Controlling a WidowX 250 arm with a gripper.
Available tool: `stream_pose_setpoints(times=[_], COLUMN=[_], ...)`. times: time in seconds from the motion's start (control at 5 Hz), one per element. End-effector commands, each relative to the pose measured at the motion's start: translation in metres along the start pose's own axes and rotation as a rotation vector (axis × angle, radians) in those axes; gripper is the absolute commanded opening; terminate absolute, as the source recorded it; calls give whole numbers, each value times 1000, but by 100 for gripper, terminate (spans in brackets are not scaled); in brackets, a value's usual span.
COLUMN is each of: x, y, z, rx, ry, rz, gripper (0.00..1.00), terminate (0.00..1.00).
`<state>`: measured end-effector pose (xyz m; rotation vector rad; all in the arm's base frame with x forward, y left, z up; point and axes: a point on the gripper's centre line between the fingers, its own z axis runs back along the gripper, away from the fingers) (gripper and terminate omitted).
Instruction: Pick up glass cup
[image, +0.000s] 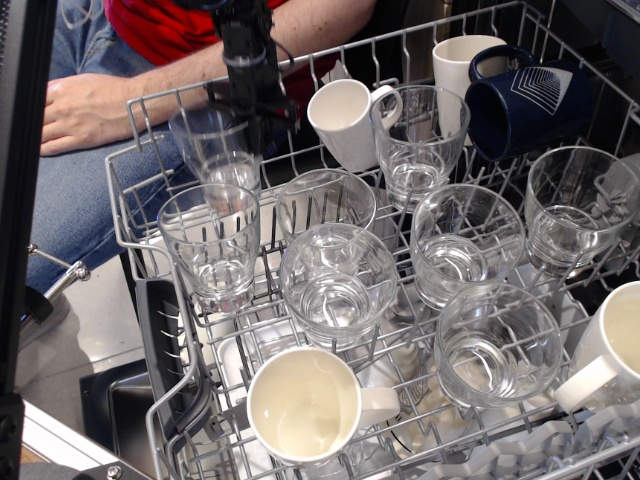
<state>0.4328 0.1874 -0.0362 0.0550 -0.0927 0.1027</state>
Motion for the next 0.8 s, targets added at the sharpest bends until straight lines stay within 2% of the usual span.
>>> stream_pose_setpoints(times=[0.0, 0.4, 0.6], x=[48, 48, 47], y=[7, 5, 5], z=[108, 169, 185], rx=[88, 118, 137], ry=[-194, -132, -75], rz=[93, 141, 104], gripper=[0, 0, 0], terminate=[0, 0, 100])
